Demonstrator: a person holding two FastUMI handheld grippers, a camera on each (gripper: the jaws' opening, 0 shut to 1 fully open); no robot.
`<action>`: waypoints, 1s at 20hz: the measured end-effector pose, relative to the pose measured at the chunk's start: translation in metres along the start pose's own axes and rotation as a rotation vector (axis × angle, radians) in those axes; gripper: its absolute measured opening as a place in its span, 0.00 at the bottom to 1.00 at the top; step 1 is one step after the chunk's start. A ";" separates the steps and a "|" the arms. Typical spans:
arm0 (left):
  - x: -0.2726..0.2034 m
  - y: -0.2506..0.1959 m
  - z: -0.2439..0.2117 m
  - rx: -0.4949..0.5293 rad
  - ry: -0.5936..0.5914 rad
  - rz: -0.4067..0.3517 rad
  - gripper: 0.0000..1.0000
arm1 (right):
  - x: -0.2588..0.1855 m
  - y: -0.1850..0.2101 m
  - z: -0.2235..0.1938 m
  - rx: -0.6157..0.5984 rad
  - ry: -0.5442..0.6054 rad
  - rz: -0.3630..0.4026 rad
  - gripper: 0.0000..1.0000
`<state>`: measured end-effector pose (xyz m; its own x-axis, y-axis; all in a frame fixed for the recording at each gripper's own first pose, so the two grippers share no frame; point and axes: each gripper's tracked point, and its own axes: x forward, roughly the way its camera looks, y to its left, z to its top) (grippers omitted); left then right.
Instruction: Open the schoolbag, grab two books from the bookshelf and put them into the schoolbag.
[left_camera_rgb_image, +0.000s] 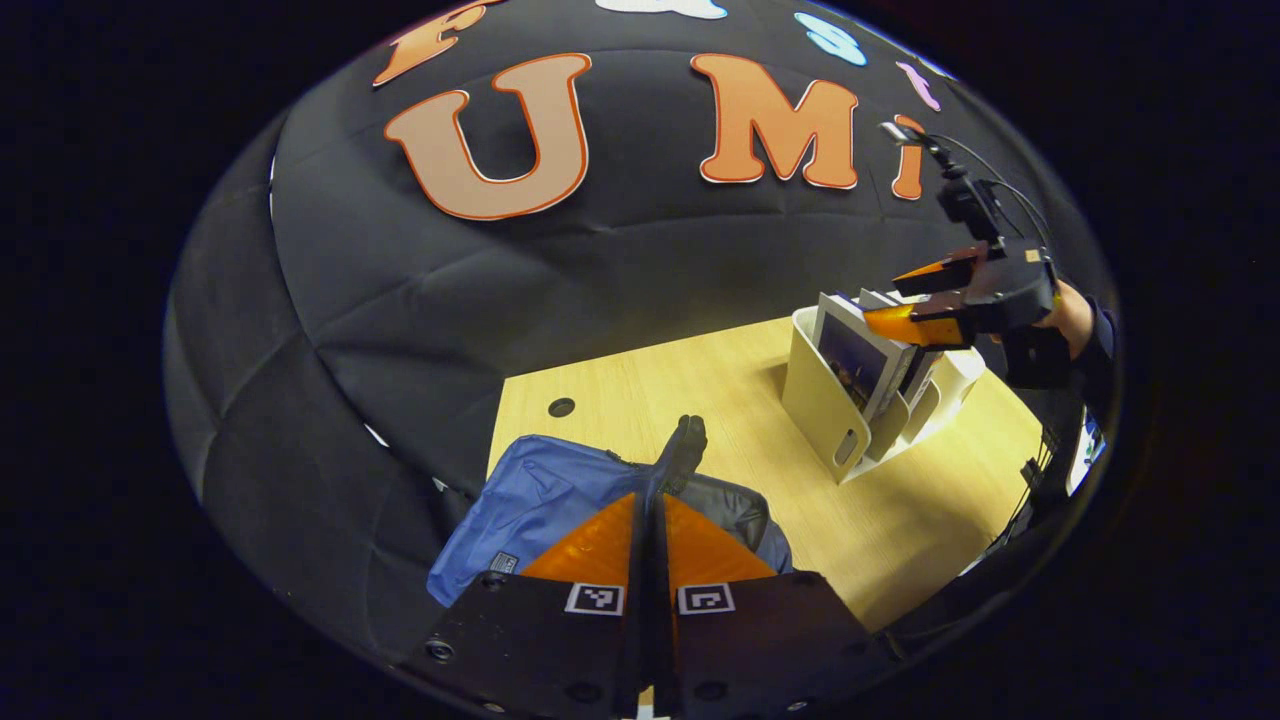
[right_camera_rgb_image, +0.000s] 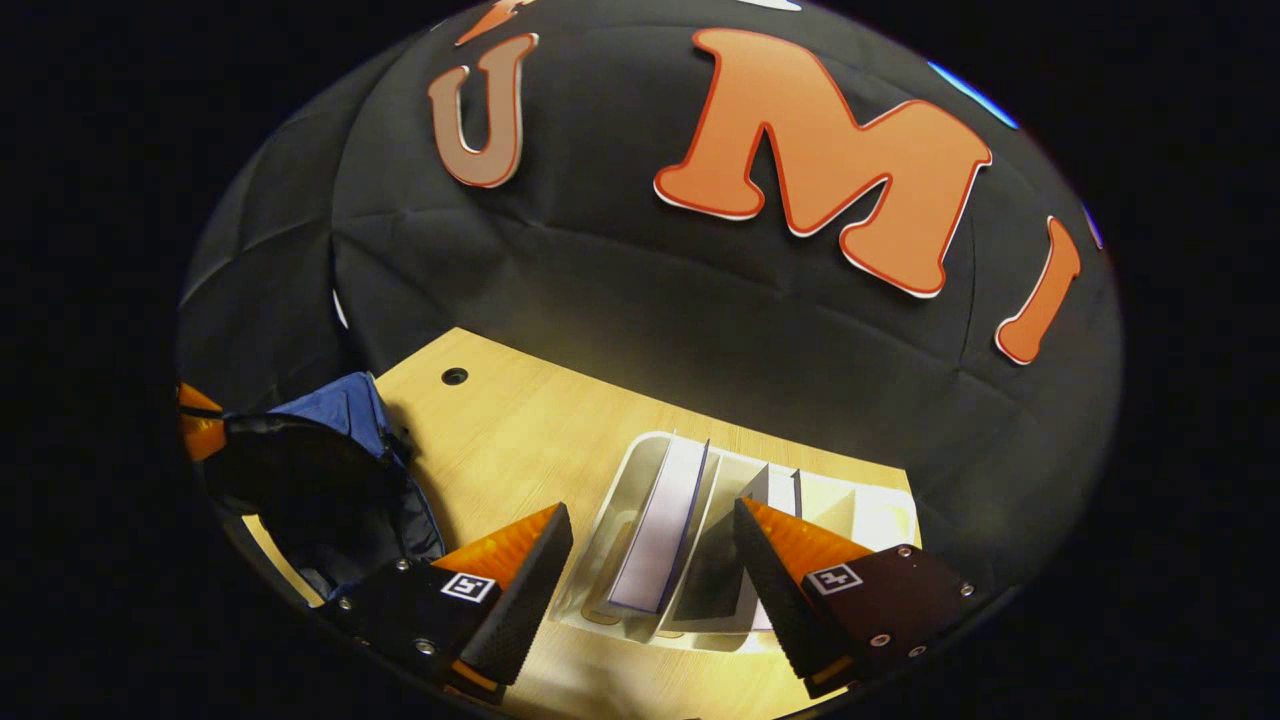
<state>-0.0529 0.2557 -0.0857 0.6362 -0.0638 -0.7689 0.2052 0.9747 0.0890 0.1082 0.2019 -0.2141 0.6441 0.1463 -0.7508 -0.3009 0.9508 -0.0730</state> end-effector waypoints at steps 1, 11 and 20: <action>0.003 -0.001 -0.001 -0.011 -0.005 -0.010 0.06 | 0.009 -0.002 -0.002 0.005 0.024 -0.007 0.97; 0.014 0.011 -0.015 -0.130 -0.013 -0.024 0.05 | 0.058 0.005 -0.031 0.081 0.229 0.009 0.88; 0.025 0.004 -0.024 -0.198 -0.002 -0.043 0.05 | 0.060 0.012 -0.045 0.095 0.368 0.003 0.38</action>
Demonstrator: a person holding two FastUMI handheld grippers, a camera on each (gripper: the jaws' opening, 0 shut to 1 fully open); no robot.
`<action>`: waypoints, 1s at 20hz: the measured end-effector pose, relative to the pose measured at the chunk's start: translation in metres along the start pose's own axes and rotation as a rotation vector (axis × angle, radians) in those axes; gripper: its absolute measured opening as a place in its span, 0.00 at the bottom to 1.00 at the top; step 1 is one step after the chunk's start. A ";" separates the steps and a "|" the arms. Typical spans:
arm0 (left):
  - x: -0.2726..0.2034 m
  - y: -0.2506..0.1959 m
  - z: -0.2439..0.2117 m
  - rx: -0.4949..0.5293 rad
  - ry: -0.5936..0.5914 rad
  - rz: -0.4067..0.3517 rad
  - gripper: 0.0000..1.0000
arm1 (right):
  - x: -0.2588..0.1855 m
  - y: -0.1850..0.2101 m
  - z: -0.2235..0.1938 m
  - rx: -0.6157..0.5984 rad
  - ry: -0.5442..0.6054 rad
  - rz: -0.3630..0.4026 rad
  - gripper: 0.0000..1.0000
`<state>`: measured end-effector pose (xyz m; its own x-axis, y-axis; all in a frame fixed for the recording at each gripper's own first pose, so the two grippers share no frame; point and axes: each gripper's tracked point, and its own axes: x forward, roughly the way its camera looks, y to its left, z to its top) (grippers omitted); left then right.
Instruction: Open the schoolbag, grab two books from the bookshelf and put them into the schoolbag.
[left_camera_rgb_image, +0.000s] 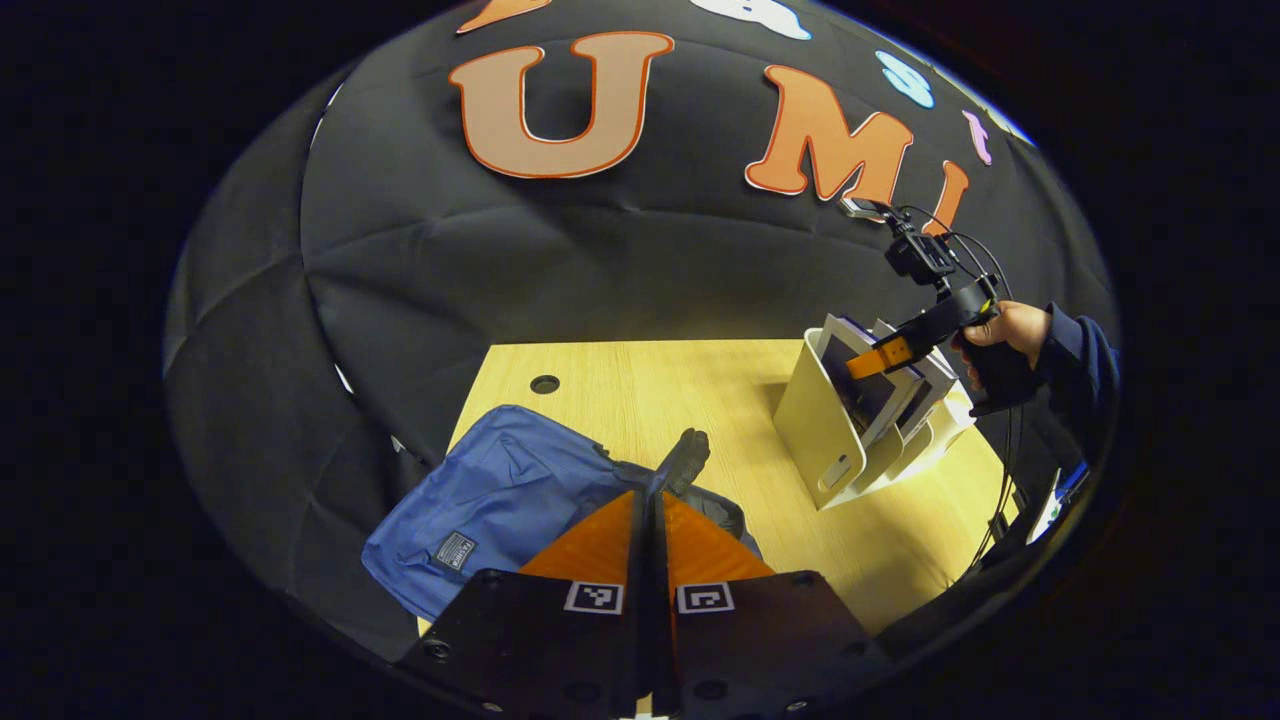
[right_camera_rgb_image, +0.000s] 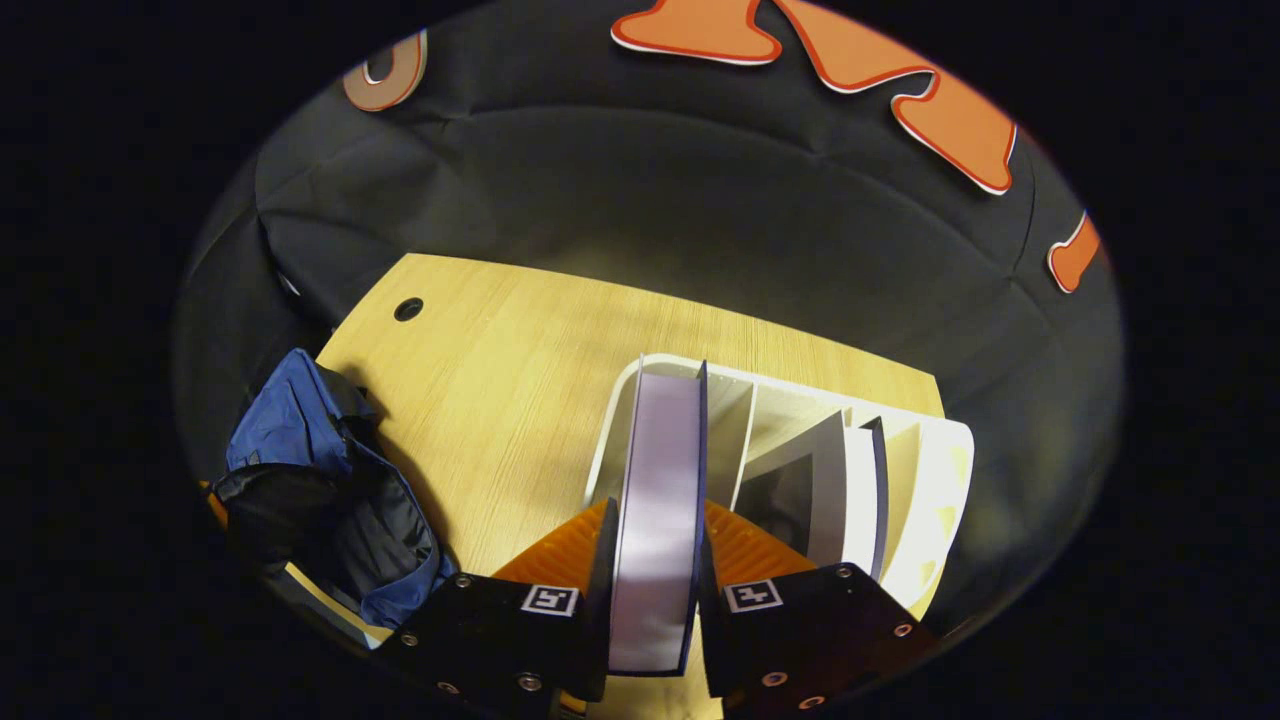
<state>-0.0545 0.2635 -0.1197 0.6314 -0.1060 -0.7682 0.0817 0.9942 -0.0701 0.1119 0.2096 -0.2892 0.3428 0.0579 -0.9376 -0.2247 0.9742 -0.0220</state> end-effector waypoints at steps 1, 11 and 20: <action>0.001 0.000 -0.001 -0.007 0.001 0.000 0.05 | 0.000 0.000 -0.002 0.004 0.014 0.002 0.38; 0.005 0.002 -0.008 -0.036 0.007 0.004 0.06 | -0.001 -0.004 -0.010 0.054 0.100 0.048 0.35; 0.009 -0.004 -0.018 0.007 0.037 0.012 0.05 | -0.024 -0.011 -0.012 0.066 0.089 0.092 0.29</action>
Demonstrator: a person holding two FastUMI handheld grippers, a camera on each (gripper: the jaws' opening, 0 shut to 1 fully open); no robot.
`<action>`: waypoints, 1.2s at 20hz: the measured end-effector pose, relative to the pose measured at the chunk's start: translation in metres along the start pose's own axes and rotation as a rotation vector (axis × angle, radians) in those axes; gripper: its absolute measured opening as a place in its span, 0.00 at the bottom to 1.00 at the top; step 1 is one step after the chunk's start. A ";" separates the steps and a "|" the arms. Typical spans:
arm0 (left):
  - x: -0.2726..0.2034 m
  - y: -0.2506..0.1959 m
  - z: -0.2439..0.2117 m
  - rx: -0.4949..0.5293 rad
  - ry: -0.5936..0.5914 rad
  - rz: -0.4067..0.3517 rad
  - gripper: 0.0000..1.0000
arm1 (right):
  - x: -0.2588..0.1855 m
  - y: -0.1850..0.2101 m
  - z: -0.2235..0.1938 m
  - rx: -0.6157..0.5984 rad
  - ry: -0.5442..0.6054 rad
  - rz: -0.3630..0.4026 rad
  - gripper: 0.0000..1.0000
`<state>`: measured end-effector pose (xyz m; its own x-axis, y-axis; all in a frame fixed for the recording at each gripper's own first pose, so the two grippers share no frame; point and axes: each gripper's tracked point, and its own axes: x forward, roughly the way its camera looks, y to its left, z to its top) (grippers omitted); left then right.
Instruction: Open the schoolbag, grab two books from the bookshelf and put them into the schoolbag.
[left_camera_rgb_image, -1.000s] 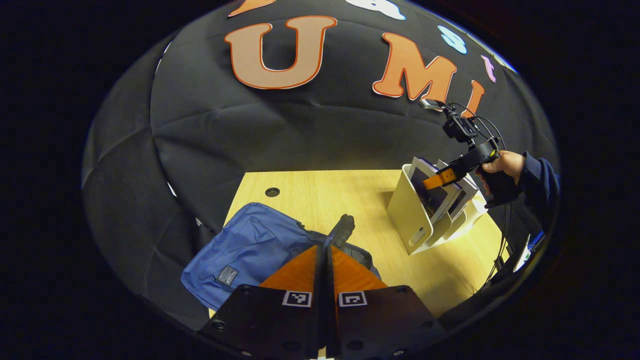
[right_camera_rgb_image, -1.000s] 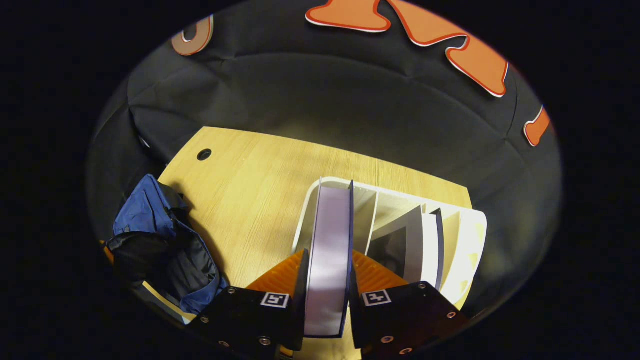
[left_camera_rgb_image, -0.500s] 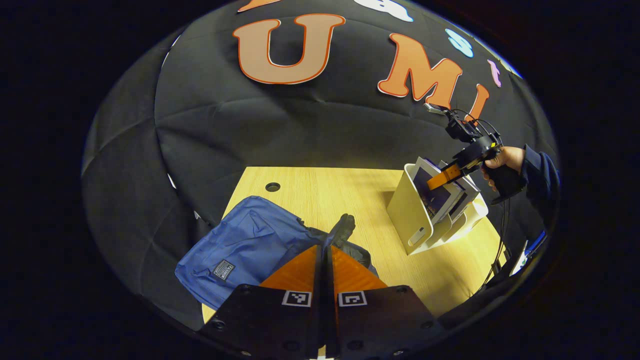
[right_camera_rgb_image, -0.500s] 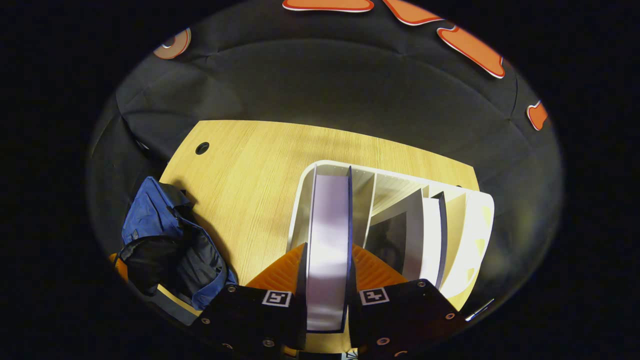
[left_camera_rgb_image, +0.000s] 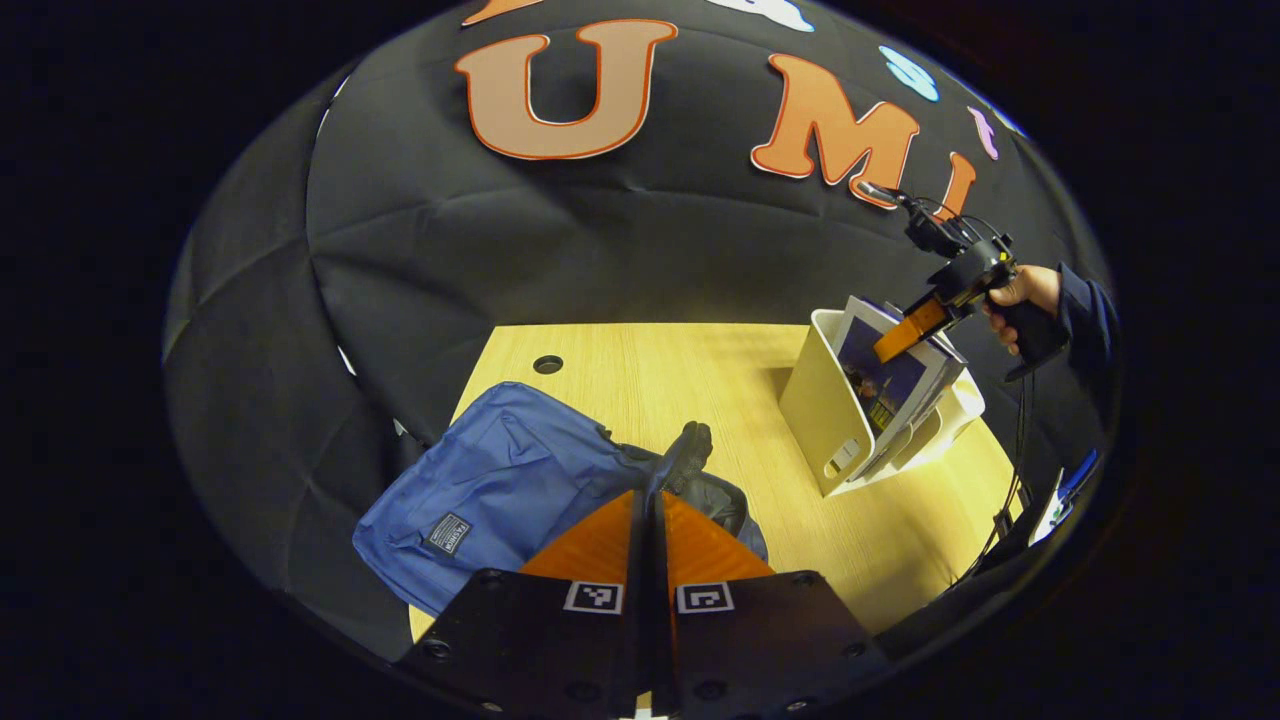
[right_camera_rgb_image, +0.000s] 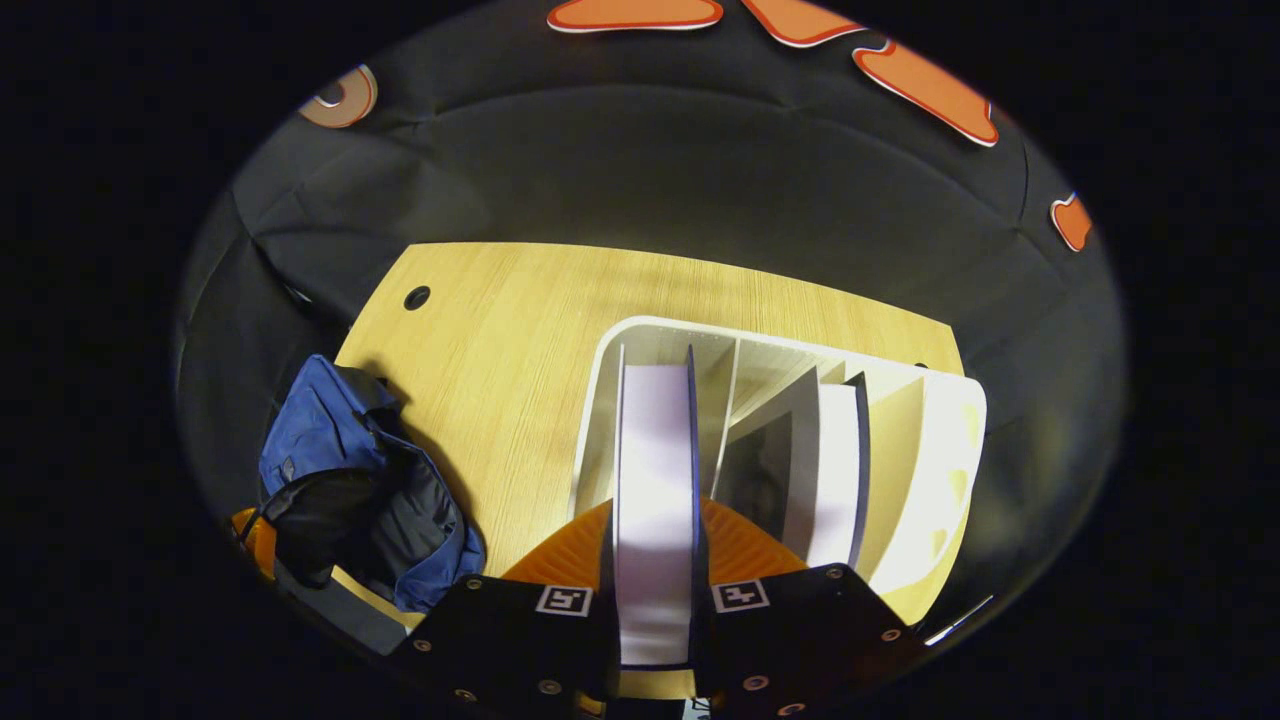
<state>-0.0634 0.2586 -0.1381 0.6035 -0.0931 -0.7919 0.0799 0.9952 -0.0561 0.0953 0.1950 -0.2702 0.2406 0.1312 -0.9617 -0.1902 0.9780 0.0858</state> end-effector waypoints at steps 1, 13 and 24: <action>0.001 -0.002 0.000 0.003 0.004 -0.003 0.06 | -0.007 0.000 0.002 0.005 -0.012 0.010 0.29; 0.003 -0.010 -0.006 0.005 0.026 -0.005 0.05 | -0.142 -0.012 0.036 -0.008 -0.252 0.089 0.28; -0.003 -0.002 0.009 0.058 0.053 0.037 0.05 | -0.185 0.030 -0.004 0.194 -0.311 0.435 0.28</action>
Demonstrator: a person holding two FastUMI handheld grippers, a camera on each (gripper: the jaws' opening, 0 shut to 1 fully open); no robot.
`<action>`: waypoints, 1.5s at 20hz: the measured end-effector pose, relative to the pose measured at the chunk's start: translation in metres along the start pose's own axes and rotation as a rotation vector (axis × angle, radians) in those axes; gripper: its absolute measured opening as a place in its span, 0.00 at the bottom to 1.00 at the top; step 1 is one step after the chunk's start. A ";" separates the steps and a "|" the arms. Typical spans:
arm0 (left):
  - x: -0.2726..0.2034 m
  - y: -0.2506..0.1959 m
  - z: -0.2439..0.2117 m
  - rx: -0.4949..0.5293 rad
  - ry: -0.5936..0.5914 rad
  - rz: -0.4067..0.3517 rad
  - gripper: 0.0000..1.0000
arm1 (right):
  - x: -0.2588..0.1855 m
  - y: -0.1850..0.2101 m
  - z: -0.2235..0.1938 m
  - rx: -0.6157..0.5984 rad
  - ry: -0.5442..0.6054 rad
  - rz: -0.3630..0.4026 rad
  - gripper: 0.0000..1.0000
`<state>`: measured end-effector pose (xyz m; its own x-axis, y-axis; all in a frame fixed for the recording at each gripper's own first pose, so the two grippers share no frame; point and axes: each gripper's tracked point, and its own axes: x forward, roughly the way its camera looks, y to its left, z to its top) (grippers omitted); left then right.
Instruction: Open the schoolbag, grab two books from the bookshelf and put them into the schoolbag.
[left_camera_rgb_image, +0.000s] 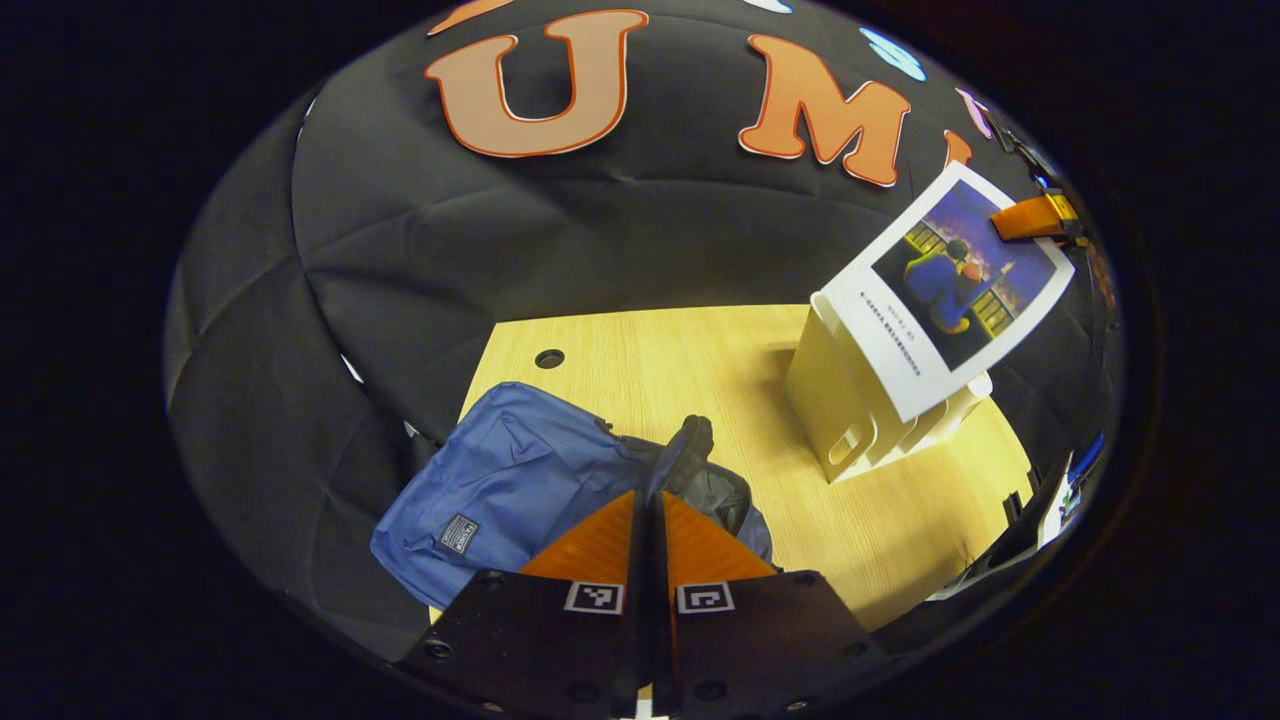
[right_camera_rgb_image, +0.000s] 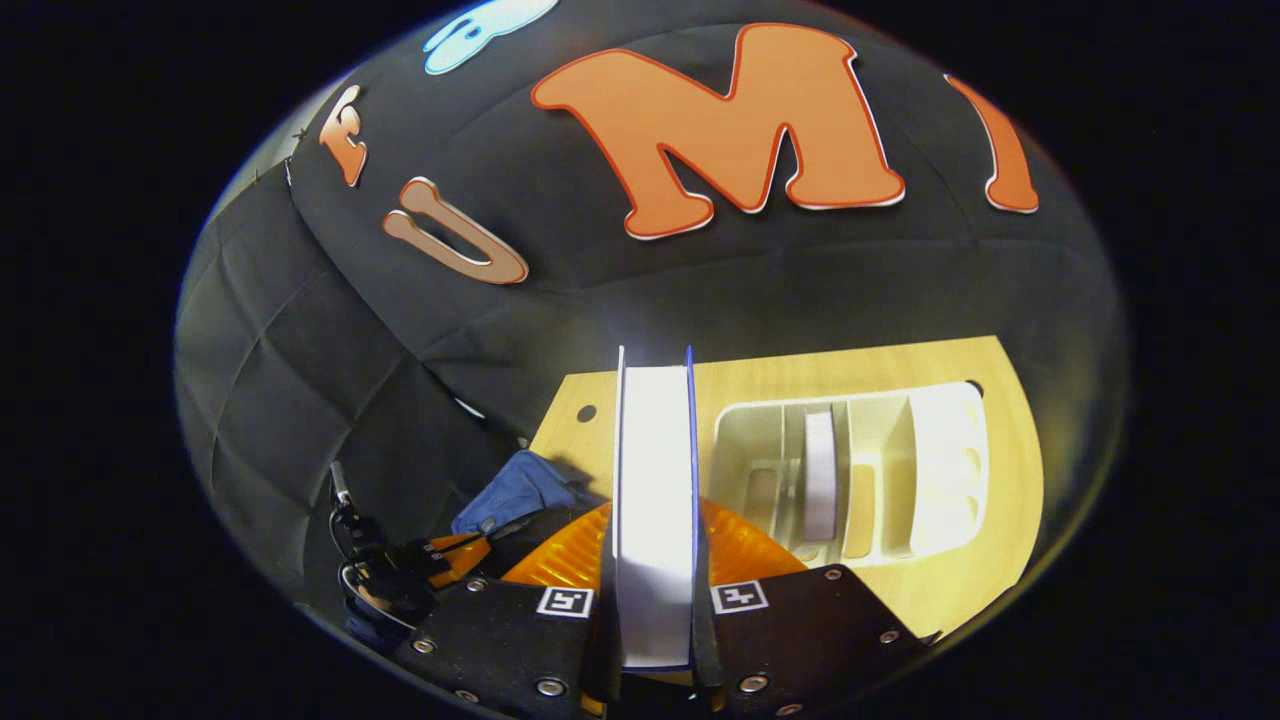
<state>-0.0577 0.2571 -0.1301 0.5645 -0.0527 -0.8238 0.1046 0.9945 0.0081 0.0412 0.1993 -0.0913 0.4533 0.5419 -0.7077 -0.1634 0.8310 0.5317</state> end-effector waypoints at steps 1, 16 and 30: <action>-0.002 0.000 0.003 0.004 0.003 0.002 0.05 | 0.005 0.004 -0.011 0.017 0.013 0.021 0.28; -0.002 0.000 0.014 -0.063 0.071 0.052 0.02 | 0.122 0.063 -0.163 0.244 0.157 0.129 0.27; -0.011 -0.042 0.016 -0.043 0.154 -0.044 0.01 | 0.196 0.101 -0.217 0.544 0.065 0.144 0.27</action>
<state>-0.0553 0.2140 -0.1124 0.4273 -0.0849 -0.9001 0.0898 0.9946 -0.0512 -0.0769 0.4168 -0.2774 0.4023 0.6659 -0.6283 0.2634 0.5730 0.7760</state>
